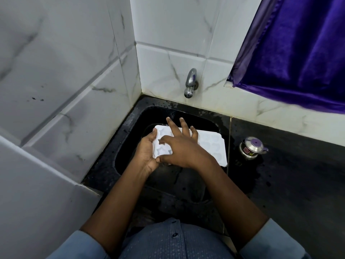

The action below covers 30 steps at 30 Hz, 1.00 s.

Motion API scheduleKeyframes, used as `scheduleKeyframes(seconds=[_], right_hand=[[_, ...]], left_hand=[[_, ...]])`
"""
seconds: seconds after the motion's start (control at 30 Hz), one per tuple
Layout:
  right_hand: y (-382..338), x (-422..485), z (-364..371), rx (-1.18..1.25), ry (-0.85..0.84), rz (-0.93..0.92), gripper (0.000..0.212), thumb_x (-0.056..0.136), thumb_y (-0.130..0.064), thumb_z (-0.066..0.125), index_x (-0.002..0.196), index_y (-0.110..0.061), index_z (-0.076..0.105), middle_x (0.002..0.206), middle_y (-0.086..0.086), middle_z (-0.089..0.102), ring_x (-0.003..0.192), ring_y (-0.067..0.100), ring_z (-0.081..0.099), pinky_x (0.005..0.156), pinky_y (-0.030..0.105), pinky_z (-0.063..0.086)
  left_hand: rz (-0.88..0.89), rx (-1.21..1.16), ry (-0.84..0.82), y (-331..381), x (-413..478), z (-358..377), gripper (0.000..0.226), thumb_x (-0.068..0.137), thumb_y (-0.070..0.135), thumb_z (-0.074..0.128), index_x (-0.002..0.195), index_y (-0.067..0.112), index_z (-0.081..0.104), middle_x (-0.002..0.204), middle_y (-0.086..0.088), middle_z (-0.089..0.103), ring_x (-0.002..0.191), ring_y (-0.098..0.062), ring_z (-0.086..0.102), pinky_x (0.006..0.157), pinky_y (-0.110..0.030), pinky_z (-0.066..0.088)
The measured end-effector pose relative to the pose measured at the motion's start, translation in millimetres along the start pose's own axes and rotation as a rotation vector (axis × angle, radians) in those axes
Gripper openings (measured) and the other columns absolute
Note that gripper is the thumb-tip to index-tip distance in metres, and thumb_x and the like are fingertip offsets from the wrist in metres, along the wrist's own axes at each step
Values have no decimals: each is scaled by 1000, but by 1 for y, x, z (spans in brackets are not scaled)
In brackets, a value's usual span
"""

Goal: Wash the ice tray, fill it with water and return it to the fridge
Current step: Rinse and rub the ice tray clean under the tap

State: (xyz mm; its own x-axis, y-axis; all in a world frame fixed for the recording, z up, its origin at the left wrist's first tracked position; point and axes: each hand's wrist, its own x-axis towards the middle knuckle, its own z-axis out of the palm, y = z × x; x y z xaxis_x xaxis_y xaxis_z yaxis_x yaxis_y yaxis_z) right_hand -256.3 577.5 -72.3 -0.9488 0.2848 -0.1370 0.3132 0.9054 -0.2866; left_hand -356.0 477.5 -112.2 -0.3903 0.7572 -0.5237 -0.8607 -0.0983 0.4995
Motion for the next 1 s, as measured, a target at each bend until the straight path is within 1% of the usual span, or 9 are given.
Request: scheduleKeyframes(seconds=[0.1, 0.2, 0.23, 0.3, 0.37, 0.57, 0.83, 0.93, 1.0], right_hand=[[0, 0, 2, -1, -11, 1, 62, 81, -73, 67, 136, -45, 58, 174, -7, -15, 157, 32, -26, 120, 62, -11], [1, 1, 1, 4, -6, -8, 60, 78, -73, 68, 130, -44, 61, 174, -7, -15, 156, 32, -26, 120, 63, -12], [1, 1, 1, 2, -4, -8, 61, 78, -74, 68, 130, -44, 61, 174, -7, -15, 156, 32, -26, 120, 63, -12], [0, 1, 3, 0, -3, -2, 64, 79, -76, 66, 135, -46, 58, 174, -7, -16, 156, 32, -27, 120, 63, -12], [0, 0, 4, 1, -4, 1, 66, 81, -76, 64, 139, -46, 56, 174, -7, -16, 156, 32, -26, 120, 63, -11], [0, 0, 3, 20, 22, -7, 63, 82, -81, 56, 135, -46, 59, 174, -8, -13, 157, 30, -26, 119, 62, -13], [-8, -2, 5, 41, 79, 28, 77, 82, -88, 26, 134, -43, 61, 175, -7, -7, 158, 28, -23, 121, 62, -14], [-9, -4, 6, 39, 72, 22, 69, 91, -83, 33, 142, -43, 56, 176, -6, -6, 158, 28, -22, 121, 63, -13], [-8, -5, 5, 72, 89, 14, 60, 92, -80, 40, 135, -42, 58, 176, -6, -3, 159, 28, -19, 122, 62, -9]], left_hand=[[-8, -8, 5, 0, -2, -1, 61, 110, 49, 42, 115, -3, 74, 110, -29, 77, 90, -39, 80, 64, -47, 66], [-5, 17, 22, -1, -3, 0, 62, 109, 50, 44, 136, -2, 64, 131, -31, 69, 113, -42, 72, 90, -53, 61], [-5, 15, 19, -1, -4, 0, 62, 109, 50, 44, 135, -2, 64, 131, -31, 69, 112, -42, 72, 89, -53, 62], [-7, -11, 3, 1, -5, 0, 60, 109, 50, 44, 124, -2, 69, 117, -30, 75, 97, -41, 78, 71, -50, 67], [-2, -25, -10, 4, -5, 0, 59, 110, 50, 43, 124, -2, 69, 112, -29, 77, 91, -40, 80, 64, -47, 66], [-14, -27, -54, 3, -1, -3, 59, 109, 49, 46, 132, -2, 65, 121, -29, 74, 98, -40, 79, 72, -50, 67], [41, 26, -28, 4, 5, -6, 56, 109, 49, 48, 129, 1, 69, 126, -27, 73, 100, -39, 78, 76, -48, 67], [56, -10, -31, 6, 5, -7, 56, 109, 46, 48, 120, 0, 77, 121, -27, 75, 98, -39, 79, 71, -47, 66], [50, 5, -39, 5, 5, -6, 59, 109, 48, 46, 116, 0, 80, 124, -28, 74, 99, -39, 79, 74, -48, 67]])
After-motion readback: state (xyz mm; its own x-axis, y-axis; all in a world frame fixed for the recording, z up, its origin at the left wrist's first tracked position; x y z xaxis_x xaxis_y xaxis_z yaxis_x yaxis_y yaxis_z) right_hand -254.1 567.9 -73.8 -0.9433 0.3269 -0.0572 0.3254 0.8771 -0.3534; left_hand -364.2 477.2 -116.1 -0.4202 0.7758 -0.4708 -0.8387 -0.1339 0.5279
